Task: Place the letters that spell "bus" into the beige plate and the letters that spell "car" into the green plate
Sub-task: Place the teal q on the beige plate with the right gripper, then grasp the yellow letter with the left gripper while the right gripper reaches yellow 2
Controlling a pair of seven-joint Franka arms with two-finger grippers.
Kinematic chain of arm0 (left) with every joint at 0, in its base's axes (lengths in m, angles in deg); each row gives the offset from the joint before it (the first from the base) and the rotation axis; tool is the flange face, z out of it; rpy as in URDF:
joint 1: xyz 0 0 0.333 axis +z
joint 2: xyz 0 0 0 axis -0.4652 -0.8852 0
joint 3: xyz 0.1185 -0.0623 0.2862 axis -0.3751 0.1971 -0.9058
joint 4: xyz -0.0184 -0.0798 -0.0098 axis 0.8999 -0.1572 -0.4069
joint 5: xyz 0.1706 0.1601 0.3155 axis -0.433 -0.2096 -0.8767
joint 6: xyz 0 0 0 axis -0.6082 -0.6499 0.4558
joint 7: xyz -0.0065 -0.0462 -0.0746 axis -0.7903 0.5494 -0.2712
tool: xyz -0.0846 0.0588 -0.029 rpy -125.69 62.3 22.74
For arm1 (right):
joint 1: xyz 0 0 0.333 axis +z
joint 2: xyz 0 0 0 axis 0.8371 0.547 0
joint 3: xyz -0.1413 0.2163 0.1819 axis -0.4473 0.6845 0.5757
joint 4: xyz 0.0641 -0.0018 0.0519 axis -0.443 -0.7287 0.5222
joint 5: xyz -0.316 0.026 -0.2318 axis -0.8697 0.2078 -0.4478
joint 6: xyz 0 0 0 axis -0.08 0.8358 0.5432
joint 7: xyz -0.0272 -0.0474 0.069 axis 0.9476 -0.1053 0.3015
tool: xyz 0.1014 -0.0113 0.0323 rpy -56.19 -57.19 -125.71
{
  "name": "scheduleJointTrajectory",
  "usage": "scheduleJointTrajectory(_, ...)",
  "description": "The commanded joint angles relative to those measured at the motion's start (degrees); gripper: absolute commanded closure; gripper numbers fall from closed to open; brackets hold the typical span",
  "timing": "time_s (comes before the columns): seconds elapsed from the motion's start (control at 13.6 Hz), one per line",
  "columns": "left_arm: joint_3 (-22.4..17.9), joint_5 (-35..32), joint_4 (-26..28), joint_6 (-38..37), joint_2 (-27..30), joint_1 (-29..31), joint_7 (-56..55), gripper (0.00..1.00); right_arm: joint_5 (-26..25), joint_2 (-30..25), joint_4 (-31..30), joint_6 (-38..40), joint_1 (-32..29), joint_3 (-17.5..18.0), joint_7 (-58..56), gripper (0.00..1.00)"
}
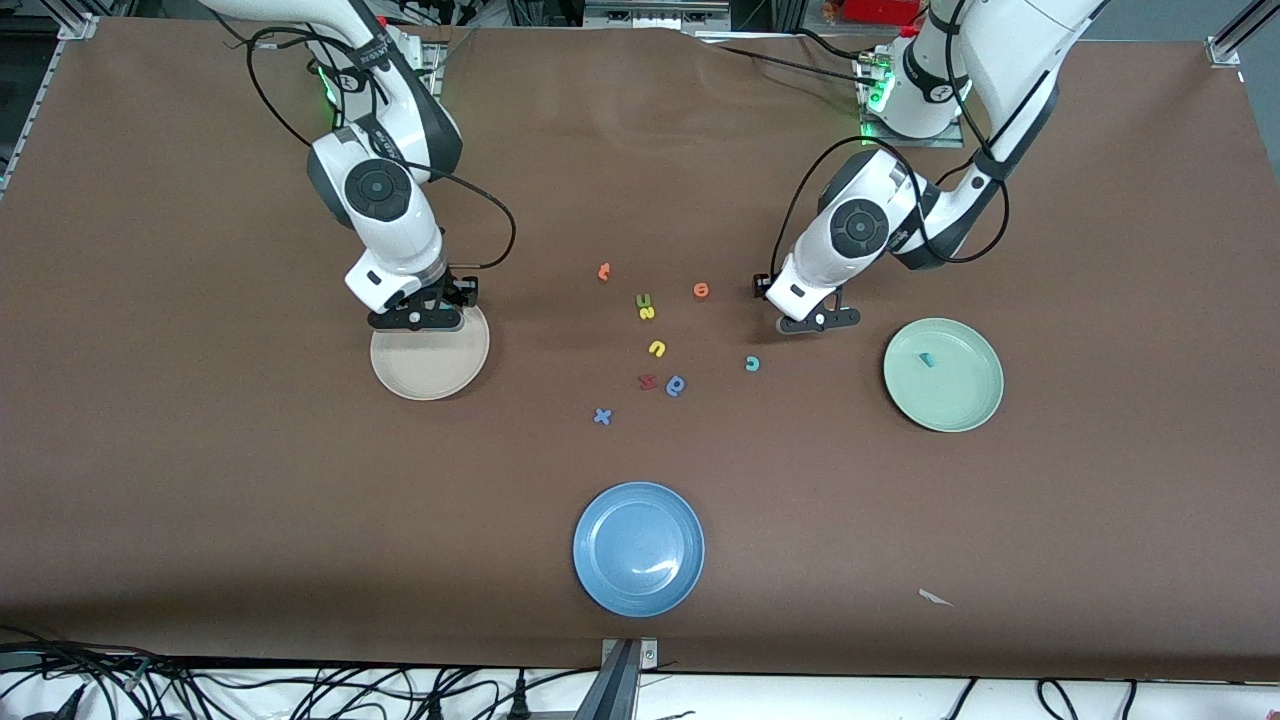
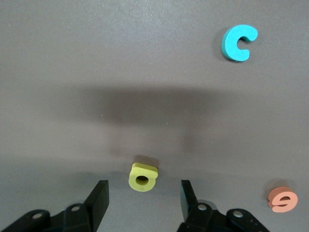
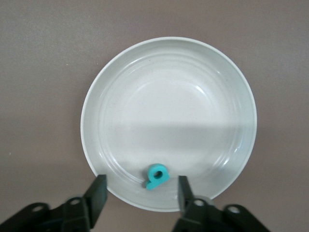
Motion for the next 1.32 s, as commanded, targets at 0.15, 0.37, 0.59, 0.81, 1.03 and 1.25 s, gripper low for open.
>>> scheduleJointTrajectory(0.15, -0.1, -6.2, 1.1, 1.1, -0.8, -0.1, -5.4, 0.31, 6.4, -0.8, -0.8, -4.4, -0.4, 3.2, 2.0, 0.01)
scheduleJointTrajectory(0.37, -0.1, -6.4, 0.8, 1.2, -1.0, -0.1, -5.5, 0.31, 7.6, 2.9, 1.9, -8.0, 4.0, 4.7, 12.5, 0.01)
scheduleJointTrajectory(0.59, -0.1, -6.4, 0.3, 2.2, -2.0, -0.2, -6.8, 0.34, 6.9, 8.3, 7.0, -8.9, 9.7, 4.7, 20.9, 0.01)
scheduleJointTrajectory(0.81, -0.1, -6.4, 0.4, 2.3, -2.2, -0.1, -6.8, 0.49, 6.3, 11.7, 10.9, -8.7, 16.4, 4.0, 25.9, 0.01)
scheduleJointTrajectory(1.03, -0.1, -6.4, 0.4, 2.3, -2.3, -0.2, -7.5, 0.66, -1.2, 16.7, 16.2, -8.4, 19.9, 2.9, 35.8, 0.01)
scheduleJointTrajectory(1.25, -0.1, -6.4, 0.4, 2.2, -2.3, -0.3, -7.5, 0.72, -7.9, 22.5, 23.0, -5.4, 23.1, 1.7, 44.2, 0.01)
